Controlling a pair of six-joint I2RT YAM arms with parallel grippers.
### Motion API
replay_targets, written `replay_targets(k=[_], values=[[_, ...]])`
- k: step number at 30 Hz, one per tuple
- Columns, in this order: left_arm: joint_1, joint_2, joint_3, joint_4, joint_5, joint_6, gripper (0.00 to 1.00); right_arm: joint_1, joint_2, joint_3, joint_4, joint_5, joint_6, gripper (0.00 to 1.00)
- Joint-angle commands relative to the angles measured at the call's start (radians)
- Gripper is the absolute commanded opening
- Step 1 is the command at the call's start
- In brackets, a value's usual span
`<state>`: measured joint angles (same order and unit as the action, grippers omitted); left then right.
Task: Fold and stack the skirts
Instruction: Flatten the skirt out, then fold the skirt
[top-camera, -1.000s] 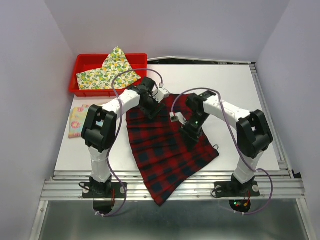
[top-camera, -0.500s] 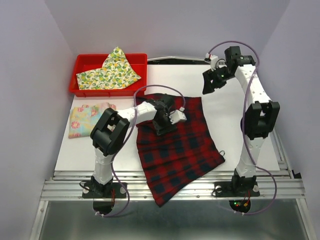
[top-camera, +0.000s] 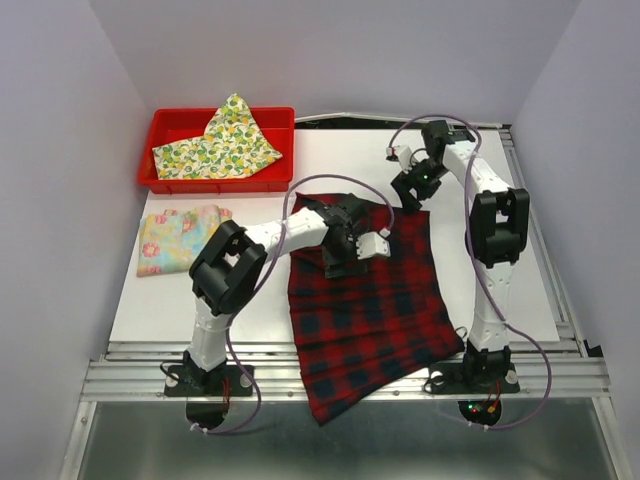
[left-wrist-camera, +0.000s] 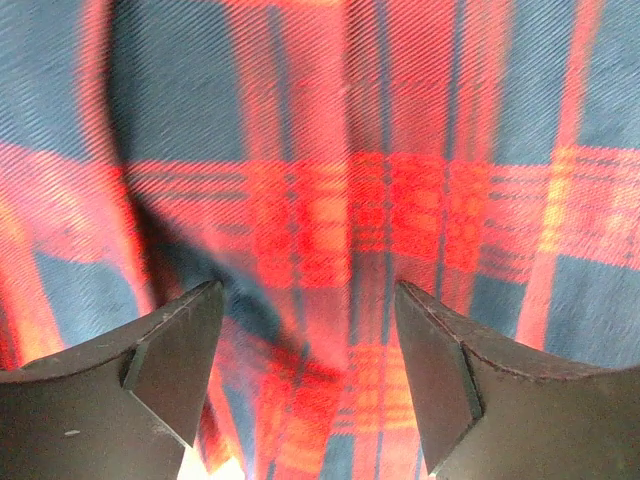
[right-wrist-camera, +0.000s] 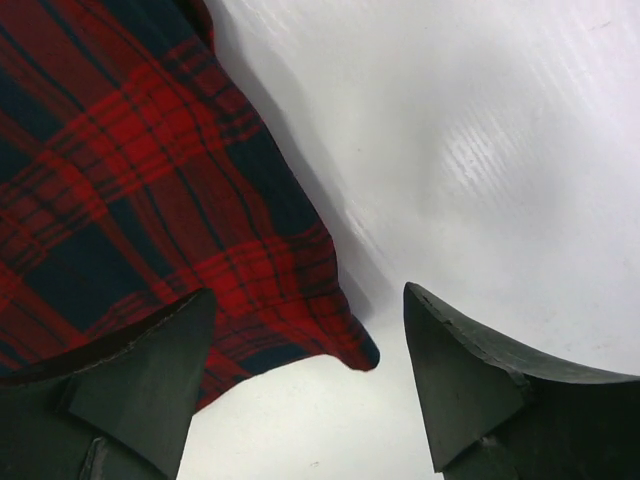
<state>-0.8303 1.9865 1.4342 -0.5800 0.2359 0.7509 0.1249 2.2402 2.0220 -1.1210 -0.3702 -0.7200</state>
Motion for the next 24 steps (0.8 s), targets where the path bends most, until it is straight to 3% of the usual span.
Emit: replay_targets(k=[1,5,7,9,10,12,13,16,24], values=[[0.042,-0.095,0.083,-0.072,0.036,0.031,0.8,-0.005,0.028,-0.002,-0.013,0.016,-0.097,0.79],[0.12,-0.114,0.149,-0.077,0.062,0.062,0.82,-0.005,0.029,-0.061,-0.036,0.027,-0.148,0.74],[0.164,-0.098,0.207,-0.054,0.008,0.077,0.82,-0.005,0.032,-0.097,-0.01,0.046,-0.157,0.7],[0.21,-0.057,0.268,-0.015,0.009,0.074,0.83,-0.005,0.051,-0.117,-0.002,0.05,-0.16,0.56],[0.261,-0.013,0.357,-0.014,0.022,0.052,0.83,-0.005,0.059,-0.118,0.003,0.042,-0.159,0.45],[0.305,0.041,0.464,-0.027,0.074,0.024,0.83,-0.005,0.059,-0.117,0.009,0.028,-0.153,0.33],[0.339,0.095,0.567,-0.038,0.091,0.01,0.83,-0.005,0.05,-0.117,0.013,0.002,-0.148,0.21],[0.368,0.159,0.678,-0.063,0.127,0.011,0.84,-0.005,0.001,-0.12,0.036,-0.039,-0.139,0.01],[0.373,0.281,0.742,-0.063,0.218,0.151,0.88,0.076,-0.143,-0.233,0.102,0.017,-0.182,0.01]])
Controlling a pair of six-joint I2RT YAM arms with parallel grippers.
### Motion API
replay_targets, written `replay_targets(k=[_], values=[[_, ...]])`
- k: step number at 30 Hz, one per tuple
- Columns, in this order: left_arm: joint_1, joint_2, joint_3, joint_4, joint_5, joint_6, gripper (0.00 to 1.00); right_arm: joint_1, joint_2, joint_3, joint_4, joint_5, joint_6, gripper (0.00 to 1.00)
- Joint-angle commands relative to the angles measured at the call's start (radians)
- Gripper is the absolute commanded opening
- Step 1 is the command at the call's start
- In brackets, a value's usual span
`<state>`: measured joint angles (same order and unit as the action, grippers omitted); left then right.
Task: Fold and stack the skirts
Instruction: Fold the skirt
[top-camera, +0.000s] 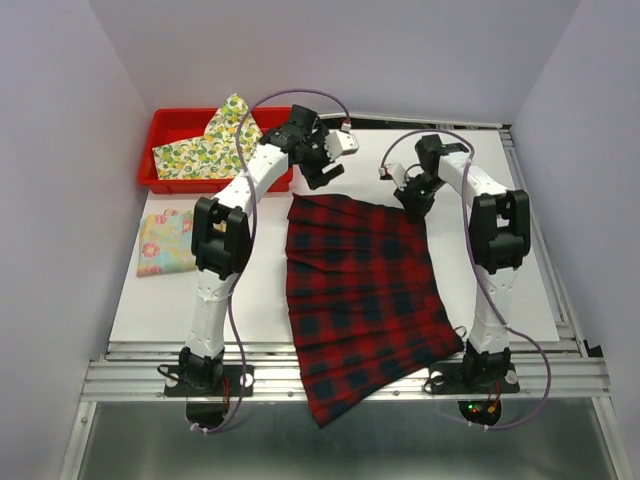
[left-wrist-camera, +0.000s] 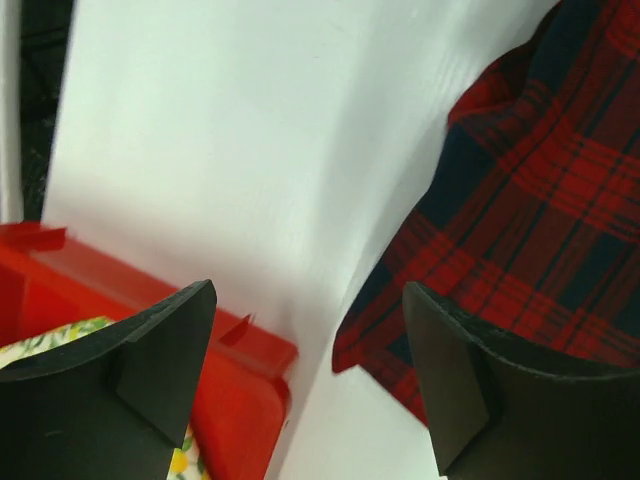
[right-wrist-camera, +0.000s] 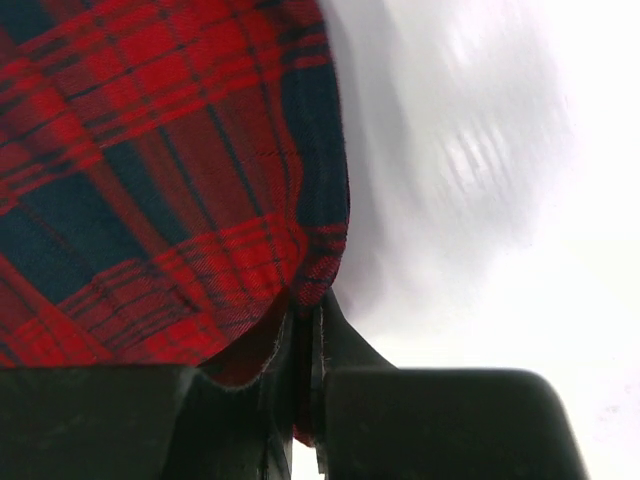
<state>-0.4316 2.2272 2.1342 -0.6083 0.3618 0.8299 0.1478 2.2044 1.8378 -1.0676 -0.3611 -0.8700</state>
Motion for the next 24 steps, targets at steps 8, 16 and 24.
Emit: replay_targets(k=[8,16,24], values=[[-0.025,0.164,0.046,-0.102,0.129,0.126,0.88,0.085,-0.195,-0.167,0.153,0.085,-0.046,0.01],[-0.009,0.143,-0.097,-0.166,0.14,0.198,0.78,0.085,-0.316,-0.259,0.264,0.139,-0.043,0.01],[0.025,0.114,-0.201,-0.174,0.085,0.196,0.49,0.085,-0.411,-0.364,0.351,0.154,-0.024,0.01]])
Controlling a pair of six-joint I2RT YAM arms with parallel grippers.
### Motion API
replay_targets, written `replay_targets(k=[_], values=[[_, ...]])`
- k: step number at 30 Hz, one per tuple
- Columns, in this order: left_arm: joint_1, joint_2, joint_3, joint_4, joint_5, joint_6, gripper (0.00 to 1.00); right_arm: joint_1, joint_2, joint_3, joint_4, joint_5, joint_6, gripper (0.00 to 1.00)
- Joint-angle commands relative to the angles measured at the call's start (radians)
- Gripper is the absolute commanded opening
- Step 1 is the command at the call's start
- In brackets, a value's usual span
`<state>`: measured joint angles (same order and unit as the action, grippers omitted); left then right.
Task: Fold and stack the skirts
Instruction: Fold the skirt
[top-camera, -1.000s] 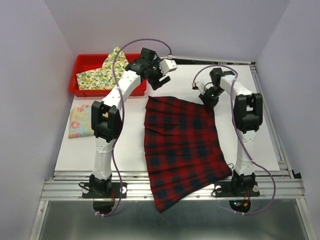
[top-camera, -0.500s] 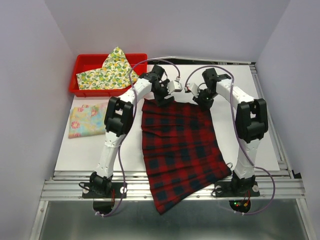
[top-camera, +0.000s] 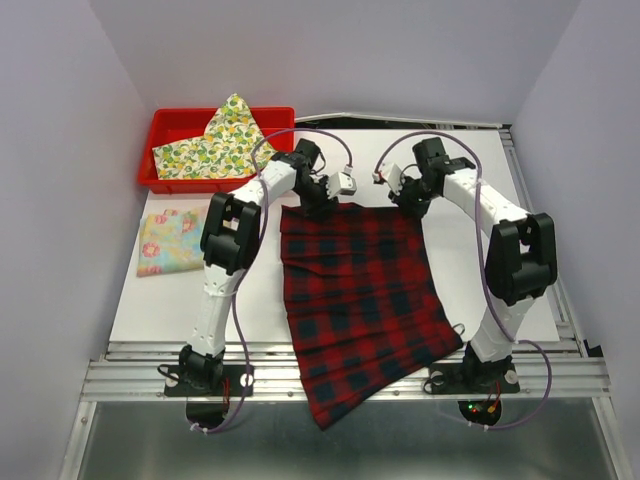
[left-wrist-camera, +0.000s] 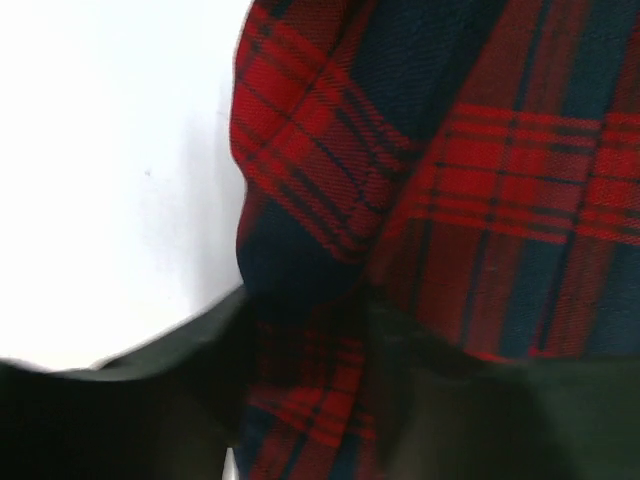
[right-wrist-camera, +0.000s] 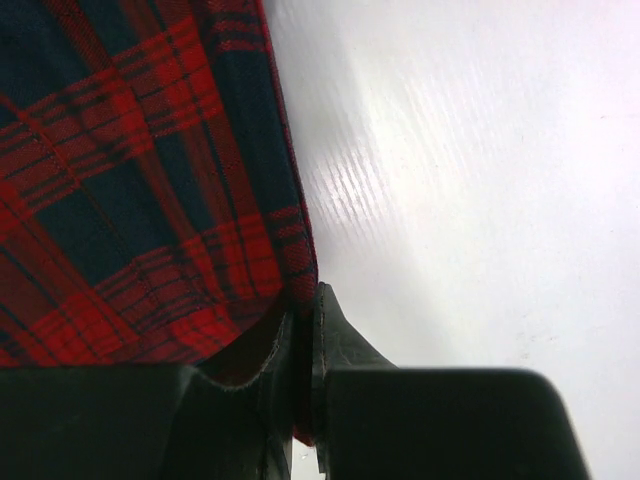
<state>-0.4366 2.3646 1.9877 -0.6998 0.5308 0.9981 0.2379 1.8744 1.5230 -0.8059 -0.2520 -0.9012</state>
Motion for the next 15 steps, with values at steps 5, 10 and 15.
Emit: replay_targets(k=[5,10,15], values=[[0.038,-0.016,0.029,-0.083,-0.104,-0.03,0.1,-0.034,-0.089,-0.08,0.143,0.076,0.028,0.01],[0.062,-0.048,0.106,-0.018,-0.205,-0.127,0.0,-0.074,-0.084,-0.055,0.174,0.091,0.062,0.01],[0.088,-0.26,-0.056,0.261,-0.314,-0.28,0.0,-0.095,-0.104,-0.038,0.202,0.096,0.073,0.01]])
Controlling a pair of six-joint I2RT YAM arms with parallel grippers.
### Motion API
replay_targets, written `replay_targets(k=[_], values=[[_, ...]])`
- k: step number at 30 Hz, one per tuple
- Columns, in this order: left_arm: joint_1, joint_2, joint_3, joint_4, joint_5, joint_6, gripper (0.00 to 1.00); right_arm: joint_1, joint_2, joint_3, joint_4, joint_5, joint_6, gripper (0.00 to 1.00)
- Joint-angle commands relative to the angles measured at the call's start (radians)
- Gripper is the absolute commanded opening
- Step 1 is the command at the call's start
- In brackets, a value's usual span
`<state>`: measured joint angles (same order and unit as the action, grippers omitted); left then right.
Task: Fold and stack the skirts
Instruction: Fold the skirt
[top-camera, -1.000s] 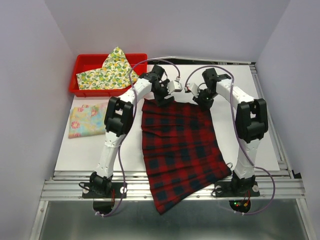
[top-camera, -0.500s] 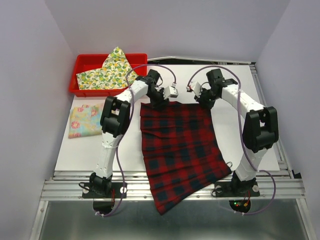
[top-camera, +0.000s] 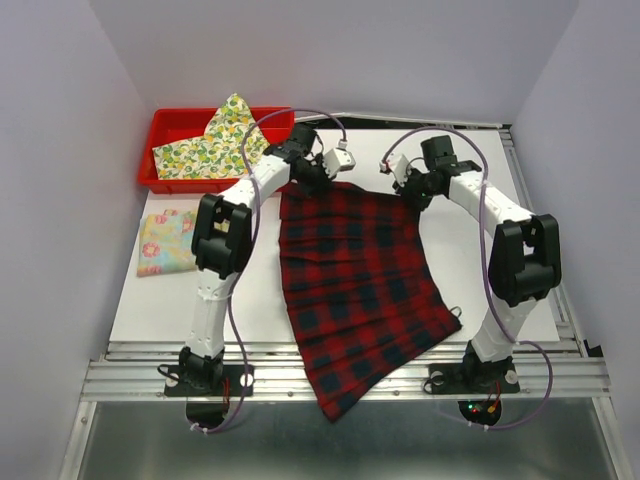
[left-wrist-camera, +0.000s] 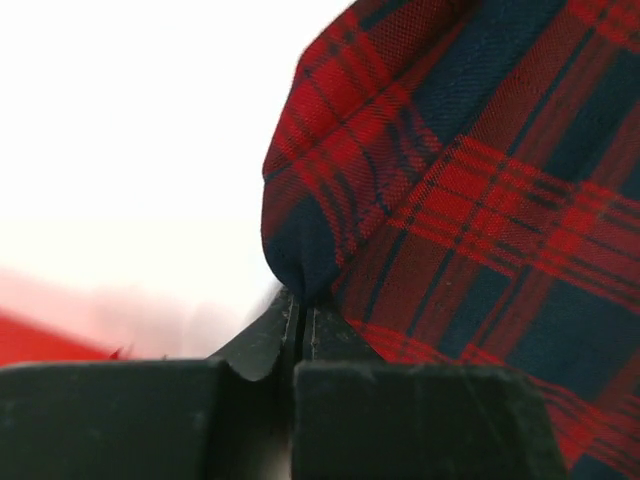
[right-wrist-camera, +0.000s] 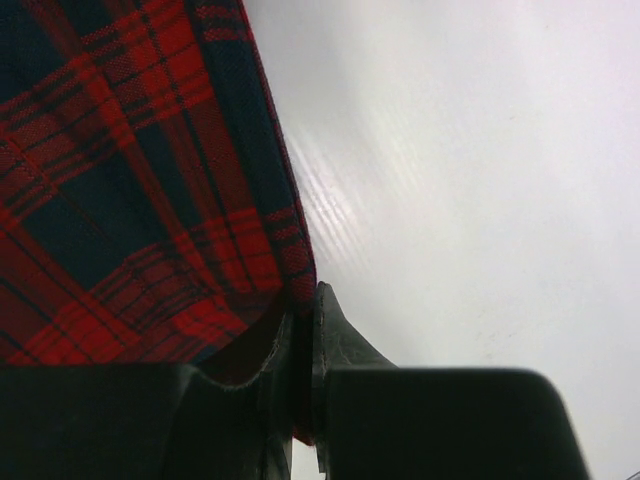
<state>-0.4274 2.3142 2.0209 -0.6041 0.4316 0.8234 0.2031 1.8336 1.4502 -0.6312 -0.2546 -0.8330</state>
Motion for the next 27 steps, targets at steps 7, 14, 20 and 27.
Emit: replay_targets(k=[7,14,20,27], values=[[-0.011,-0.53,-0.554,0.331,-0.254,-0.139,0.0,-0.06,-0.164,-0.134,-0.008,0.031,-0.124,0.01],[-0.159,-0.73,-0.933,0.261,-0.147,-0.093,0.61,-0.06,-0.264,-0.33,-0.015,0.005,-0.297,0.01],[-0.129,-0.87,-0.981,0.194,-0.07,0.003,0.68,-0.051,-0.33,-0.45,0.037,-0.008,-0.379,0.01],[-0.091,-0.754,-0.806,0.264,-0.114,0.006,0.8,-0.042,-0.333,-0.502,0.07,0.006,-0.359,0.01]])
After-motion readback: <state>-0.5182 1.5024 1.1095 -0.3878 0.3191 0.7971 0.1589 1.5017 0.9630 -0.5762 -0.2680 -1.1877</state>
